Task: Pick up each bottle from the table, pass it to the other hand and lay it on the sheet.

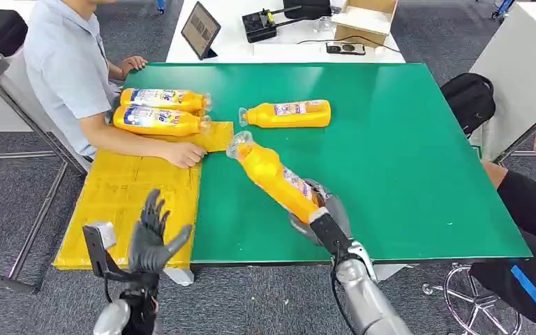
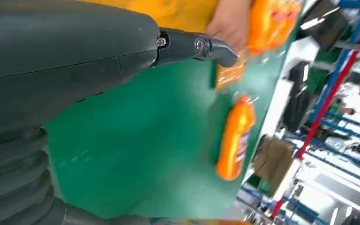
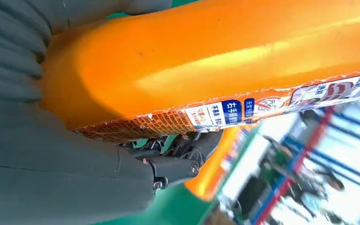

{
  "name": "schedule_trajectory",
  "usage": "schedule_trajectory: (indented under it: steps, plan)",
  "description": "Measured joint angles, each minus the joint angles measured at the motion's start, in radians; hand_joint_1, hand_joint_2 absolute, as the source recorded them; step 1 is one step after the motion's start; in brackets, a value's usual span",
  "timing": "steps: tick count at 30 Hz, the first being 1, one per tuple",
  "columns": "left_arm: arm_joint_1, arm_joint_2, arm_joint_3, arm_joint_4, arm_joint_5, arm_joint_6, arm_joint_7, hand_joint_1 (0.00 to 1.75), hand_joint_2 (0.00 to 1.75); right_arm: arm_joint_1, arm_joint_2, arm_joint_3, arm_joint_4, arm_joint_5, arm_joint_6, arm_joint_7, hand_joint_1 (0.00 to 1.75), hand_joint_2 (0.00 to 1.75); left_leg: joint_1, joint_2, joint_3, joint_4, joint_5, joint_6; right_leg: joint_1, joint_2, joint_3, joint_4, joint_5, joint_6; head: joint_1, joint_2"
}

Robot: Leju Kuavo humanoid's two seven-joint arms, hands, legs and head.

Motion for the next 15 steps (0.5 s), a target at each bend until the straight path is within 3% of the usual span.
schedule_trajectory:
  steps: [8,15]
  plan:
    - [0.070,0.010,-0.101,-0.049,-0.105,-0.027,-0.058,0.00,1.75,0.103,0.025,0.030,-0.176,-0.008,-0.017,-0.024,1.75,1.75,0.000,0.000,-0.001,0.000,-0.001,0.000,0.000,0.000,-0.001,0.000,-0.001,0.001,0.000,0.000]
    - [0.066,0.020,-0.195,-0.068,-0.163,-0.064,-0.068,0.00,1.75,0.149,0.061,0.117,-0.196,0.056,-0.032,-0.054,1.75,1.75,0.000,0.000,-0.001,0.000,0.000,0.000,0.000,0.000,-0.001,0.000,-0.001,0.001,0.000,0.000]
